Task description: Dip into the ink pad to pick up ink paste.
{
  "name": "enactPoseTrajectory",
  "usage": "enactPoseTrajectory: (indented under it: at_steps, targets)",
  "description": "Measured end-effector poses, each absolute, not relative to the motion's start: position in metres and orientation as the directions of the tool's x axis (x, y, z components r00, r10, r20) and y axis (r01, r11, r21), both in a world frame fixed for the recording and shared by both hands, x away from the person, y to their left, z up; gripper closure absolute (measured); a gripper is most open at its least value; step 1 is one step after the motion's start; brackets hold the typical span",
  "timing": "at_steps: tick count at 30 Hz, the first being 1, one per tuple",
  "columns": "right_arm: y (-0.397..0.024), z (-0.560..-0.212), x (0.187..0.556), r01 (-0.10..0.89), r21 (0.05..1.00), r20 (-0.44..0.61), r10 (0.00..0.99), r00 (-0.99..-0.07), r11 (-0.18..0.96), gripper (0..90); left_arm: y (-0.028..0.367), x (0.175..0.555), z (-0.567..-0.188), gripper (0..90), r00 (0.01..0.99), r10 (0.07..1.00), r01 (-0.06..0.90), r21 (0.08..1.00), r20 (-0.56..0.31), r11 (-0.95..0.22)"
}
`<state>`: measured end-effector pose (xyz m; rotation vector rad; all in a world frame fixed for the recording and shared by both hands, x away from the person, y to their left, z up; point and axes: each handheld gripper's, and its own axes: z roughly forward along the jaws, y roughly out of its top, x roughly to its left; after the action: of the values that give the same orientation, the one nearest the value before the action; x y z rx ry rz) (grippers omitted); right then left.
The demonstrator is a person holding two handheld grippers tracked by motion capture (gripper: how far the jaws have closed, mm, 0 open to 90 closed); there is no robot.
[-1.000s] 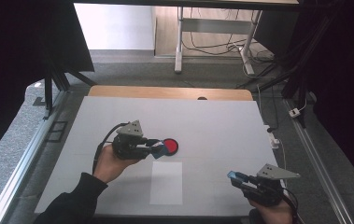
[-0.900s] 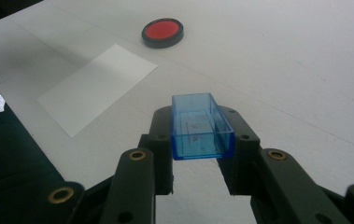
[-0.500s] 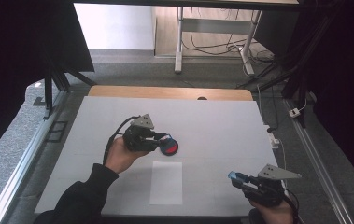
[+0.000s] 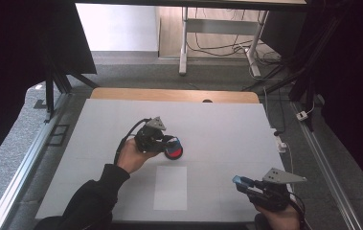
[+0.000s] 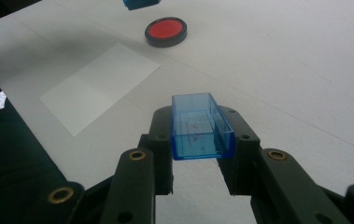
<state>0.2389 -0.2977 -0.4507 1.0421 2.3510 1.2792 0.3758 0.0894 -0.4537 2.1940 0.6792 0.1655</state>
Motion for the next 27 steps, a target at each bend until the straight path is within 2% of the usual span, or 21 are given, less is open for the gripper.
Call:
enactPoseTrajectory:
  at_steps: [13,27]
  targets:
    - [-0.298,-0.451,0.238,0.465,0.812,0.100,0.700,-0.707,0.353,68.4,0.073,0.395,-0.476,70.3,0.811,0.574,0.477,0.694,-0.112,-0.539]
    - [-0.299,-0.451,0.238,0.465,0.811,0.100,0.698,-0.709,0.356,68.4,0.076,0.404,-0.489,70.3,0.766,0.627,0.543,0.665,-0.142,-0.513]
